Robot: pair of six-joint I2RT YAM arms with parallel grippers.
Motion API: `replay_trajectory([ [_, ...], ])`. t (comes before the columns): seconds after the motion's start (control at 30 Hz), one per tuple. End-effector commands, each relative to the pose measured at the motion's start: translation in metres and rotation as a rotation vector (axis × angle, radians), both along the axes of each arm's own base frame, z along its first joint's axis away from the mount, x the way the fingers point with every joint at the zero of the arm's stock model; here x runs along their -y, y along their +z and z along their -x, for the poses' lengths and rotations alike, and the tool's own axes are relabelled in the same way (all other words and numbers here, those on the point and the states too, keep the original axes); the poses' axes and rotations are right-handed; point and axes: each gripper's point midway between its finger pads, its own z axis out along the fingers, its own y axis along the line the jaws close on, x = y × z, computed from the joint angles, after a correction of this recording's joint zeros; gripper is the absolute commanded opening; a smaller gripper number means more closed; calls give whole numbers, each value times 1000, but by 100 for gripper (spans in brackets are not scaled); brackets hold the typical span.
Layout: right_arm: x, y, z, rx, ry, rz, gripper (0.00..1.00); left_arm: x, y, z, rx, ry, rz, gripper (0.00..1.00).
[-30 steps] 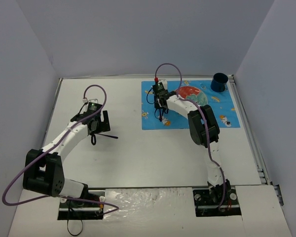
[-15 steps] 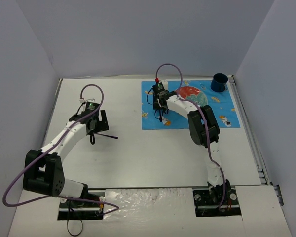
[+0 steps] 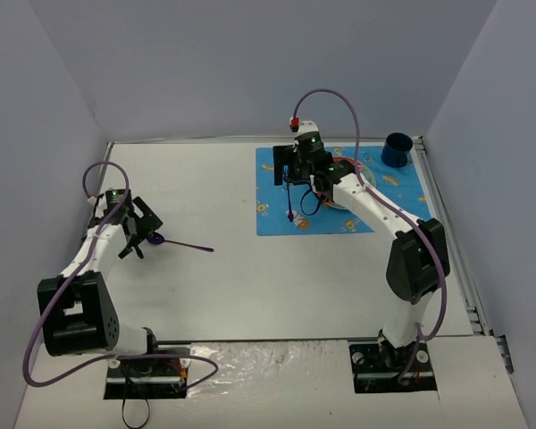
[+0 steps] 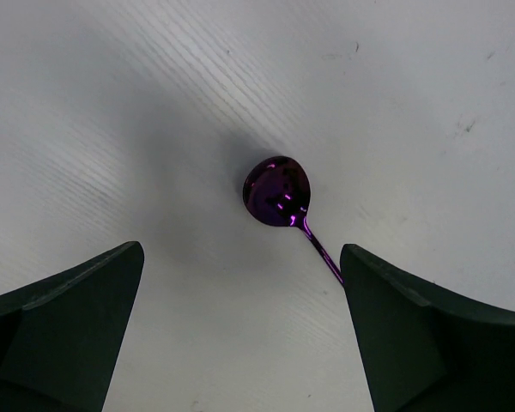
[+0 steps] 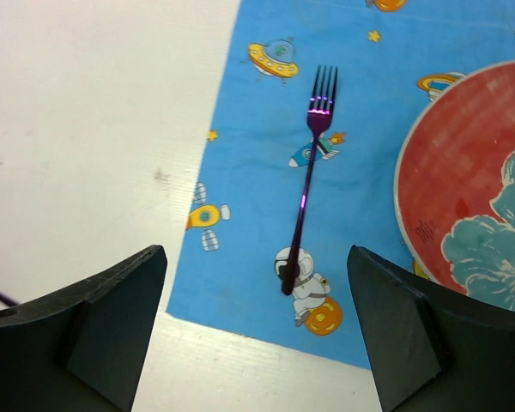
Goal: Set the dinner table for one person
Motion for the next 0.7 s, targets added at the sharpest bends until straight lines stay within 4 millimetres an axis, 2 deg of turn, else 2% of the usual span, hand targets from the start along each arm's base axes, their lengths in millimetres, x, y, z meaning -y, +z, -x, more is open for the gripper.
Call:
replay_trajectory([
  [0.0, -23, 16, 28, 37, 155, -80, 83, -10, 11, -39, 154, 43, 73, 92],
  [0.17, -29, 8, 50, 28, 217, -72, 83, -9, 6, -55, 182, 0, 86, 79],
  [0.27, -28, 3, 60, 13, 237, -77, 83, -6, 5, -57, 202, -22, 98, 72],
  [0.33, -27, -3, 67, -1, 248, -76, 83, -5, 2, -56, 212, -32, 104, 67],
  [0.37, -30, 3, 64, 25, 250, -89, 83, -5, 1, -55, 209, -34, 104, 64],
  [0.67, -32, 6, 73, 40, 285, -102, 83, -14, -25, -34, 128, -11, 80, 53],
])
